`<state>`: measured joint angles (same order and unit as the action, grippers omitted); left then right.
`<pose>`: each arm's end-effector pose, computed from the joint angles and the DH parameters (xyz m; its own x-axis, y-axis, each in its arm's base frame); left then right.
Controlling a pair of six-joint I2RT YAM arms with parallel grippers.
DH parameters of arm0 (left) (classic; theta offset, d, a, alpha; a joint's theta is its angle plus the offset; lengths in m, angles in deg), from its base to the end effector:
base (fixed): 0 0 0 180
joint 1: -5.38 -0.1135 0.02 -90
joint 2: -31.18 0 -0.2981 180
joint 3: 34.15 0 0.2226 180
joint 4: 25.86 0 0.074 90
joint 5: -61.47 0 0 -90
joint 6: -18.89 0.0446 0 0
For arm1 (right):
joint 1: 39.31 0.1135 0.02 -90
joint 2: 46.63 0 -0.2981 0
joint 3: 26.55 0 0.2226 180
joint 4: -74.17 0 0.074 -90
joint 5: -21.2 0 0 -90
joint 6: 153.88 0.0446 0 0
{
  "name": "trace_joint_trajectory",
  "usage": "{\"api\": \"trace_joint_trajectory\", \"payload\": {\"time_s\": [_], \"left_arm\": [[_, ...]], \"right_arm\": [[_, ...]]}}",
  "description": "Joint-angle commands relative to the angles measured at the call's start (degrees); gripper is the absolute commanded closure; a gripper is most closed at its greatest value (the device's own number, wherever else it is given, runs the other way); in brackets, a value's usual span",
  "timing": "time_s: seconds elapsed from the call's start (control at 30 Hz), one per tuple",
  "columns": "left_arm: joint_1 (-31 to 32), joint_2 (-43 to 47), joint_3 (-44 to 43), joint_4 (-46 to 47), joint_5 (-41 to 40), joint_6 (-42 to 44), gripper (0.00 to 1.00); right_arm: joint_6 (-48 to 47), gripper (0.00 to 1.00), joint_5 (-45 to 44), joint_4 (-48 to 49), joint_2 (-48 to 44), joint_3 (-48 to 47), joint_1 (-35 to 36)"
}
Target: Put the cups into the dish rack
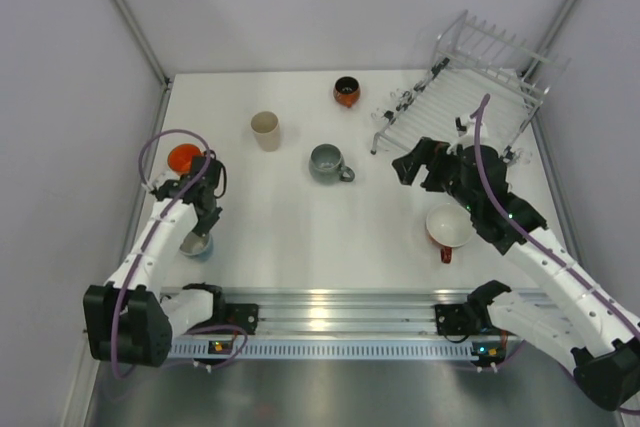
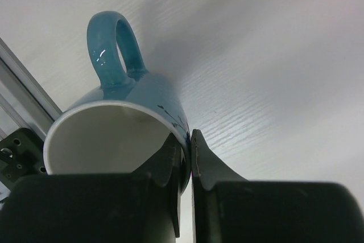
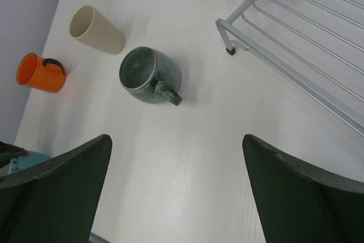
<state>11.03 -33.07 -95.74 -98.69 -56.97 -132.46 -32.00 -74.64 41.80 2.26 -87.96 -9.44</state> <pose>0.1426 0.0072 0.2621 -0.4337 -0.7325 -0.5247 -0.8609 0.5088 0.0012 0.1346 0.0721 0.3462 -0.4679 0.3372 -0.8170 -0.1947 0.8623 0.4674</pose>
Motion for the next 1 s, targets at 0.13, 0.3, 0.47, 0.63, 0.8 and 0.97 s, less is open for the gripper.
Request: {"api": "trace_joint_trajectory", "payload": {"time_s": [0.13,0.3,0.47,0.63,0.8,0.97], "left_arm": [[-0.2,7.03,-4.41,3.04,5.05,6.12,1.0],[-0.2,11.33,-6.68,10.15,19.29,12.64,1.0],[-0.2,15.02,-7.31,15.95,31.83,16.68,1.0],[-0.2,20.29,-2.22,29.04,45.12,17.23,1.0],[-0.2,23.46,3.57,48.63,58.38,9.94,1.0],[-0.2,26.01,10.0,70.52,65.09,-0.87,1.0]], "right_arm": [[-4.27,0.01,7.41,6.26,-2.65,0.42,0.63],[-5.34,0.01,10.67,8.82,-3.36,1.83,0.54],[-4.9,0.01,12.61,10.66,-3.09,2.18,0.54],[0.1,0.01,18.14,18.9,-3.09,6.66,0.54],[2.57,0.01,23.85,26.21,-0.38,7.55,0.81],[8.28,0.01,27.2,37.28,0.25,10.0,1.24]]}}
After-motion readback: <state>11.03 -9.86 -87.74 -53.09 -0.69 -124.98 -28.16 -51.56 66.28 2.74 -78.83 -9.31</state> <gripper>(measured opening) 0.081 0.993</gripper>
